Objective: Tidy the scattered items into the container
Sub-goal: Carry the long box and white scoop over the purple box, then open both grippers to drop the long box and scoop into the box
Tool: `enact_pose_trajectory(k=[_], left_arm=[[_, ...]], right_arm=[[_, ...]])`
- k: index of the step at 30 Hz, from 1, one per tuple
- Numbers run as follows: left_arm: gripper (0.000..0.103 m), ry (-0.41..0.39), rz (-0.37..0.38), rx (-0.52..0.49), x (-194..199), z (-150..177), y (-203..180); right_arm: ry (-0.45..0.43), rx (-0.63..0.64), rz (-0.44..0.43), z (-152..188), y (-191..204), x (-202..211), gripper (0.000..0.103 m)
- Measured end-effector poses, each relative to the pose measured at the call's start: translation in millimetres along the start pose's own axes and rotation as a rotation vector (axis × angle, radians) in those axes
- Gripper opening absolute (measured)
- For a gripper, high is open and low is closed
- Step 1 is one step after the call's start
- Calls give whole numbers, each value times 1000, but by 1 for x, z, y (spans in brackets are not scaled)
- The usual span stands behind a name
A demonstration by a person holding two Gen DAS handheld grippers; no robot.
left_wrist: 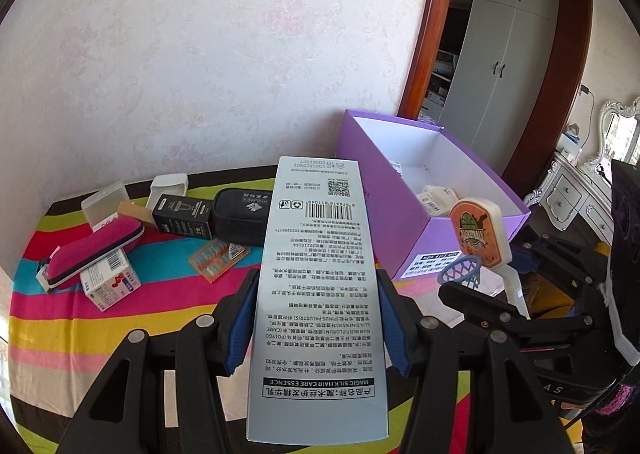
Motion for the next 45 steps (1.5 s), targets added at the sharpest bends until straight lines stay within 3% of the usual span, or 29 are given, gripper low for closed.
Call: enact_pose_trajectory(k=[14, 25, 36, 38, 41, 43, 45], left_arm=[[55, -18, 66, -59, -34, -57, -76], [55, 20, 85, -39, -86, -92, -109], [56, 62, 57, -18, -140, -105, -129], [60, 76, 60, -7, -146, -105, -127], [79, 102, 82, 33, -151, -102, -120], [81, 107, 89, 37, -153, -99, -117], [81, 107, 78, 28, -154, -96, -114]], right_arm=[[-9, -28, 129, -20, -82, 17, 56], [1, -145, 208, -9, -158, -10, 56], [20, -219, 256, -6, -203, -35, 56], [16, -227, 246, -6, -207, -40, 57], [33, -243, 255, -3, -213, -48, 63], [28, -255, 245, -1, -213, -48, 76], [21, -248, 245, 1, -211, -47, 76]])
Point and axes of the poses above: each gripper's, at about its wrist camera, not at the fingertips, and x roughly against the way its jaws point, y to its left, z to its underside, the point moved 7 cm from there along -x, roughly the way its jaws point
